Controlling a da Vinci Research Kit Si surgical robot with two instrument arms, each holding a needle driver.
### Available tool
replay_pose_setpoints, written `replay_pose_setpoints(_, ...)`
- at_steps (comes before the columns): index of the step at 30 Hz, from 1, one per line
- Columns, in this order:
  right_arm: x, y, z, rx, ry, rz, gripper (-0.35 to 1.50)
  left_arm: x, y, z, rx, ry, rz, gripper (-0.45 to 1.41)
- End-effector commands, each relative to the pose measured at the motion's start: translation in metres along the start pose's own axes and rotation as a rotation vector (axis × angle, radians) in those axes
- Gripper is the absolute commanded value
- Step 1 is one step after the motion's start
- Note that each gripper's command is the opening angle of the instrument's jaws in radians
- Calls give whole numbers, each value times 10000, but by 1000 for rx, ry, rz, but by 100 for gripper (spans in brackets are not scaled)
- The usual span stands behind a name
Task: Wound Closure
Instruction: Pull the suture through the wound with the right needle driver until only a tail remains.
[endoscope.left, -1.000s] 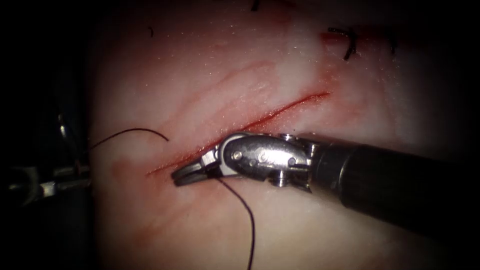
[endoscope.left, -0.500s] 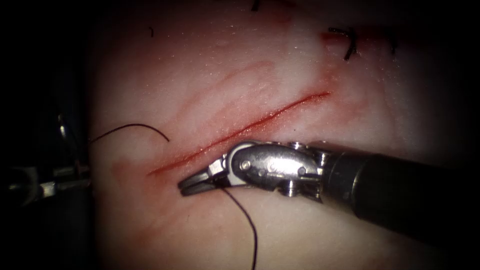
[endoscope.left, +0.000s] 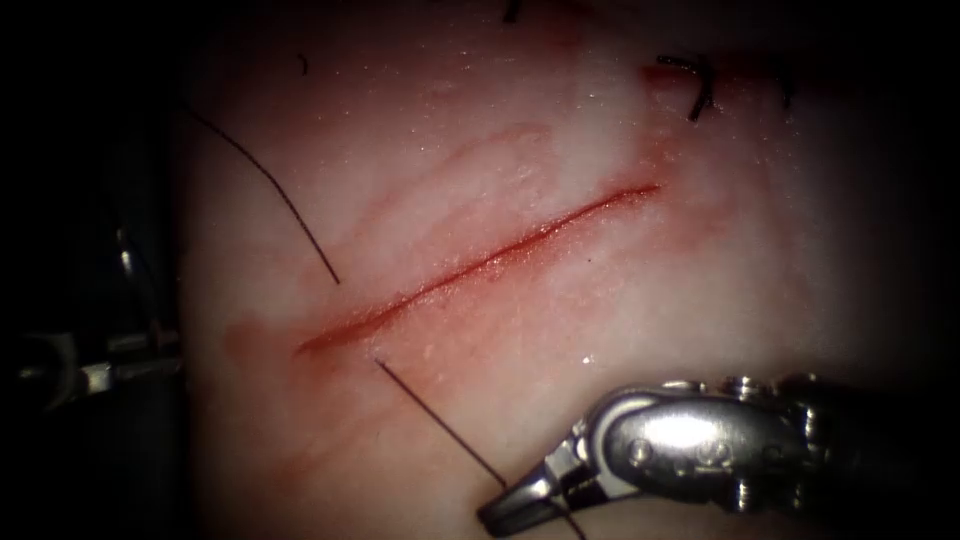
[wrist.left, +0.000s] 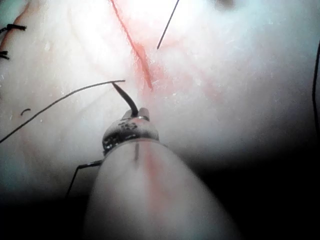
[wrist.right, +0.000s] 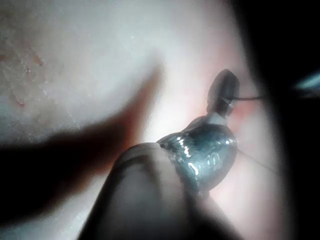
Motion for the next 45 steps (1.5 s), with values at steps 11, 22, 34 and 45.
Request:
replay_pose_setpoints(11,2,-16,-1,58,-9,34,-35,2,-2,8,1,2,2,-32)
replay_pose_setpoints(22,34,-13,-7,79,32,99,106,2,-2,8,1,2,2,-31)
replay_pose_setpoints(34,-10,68,-50,-164,-29,99,145,2,-2,7,1,1,1,-30)
replay_pose_setpoints(45,-78,111,4,-282,19,52,143,2,-2,7,1,1,1,-29)
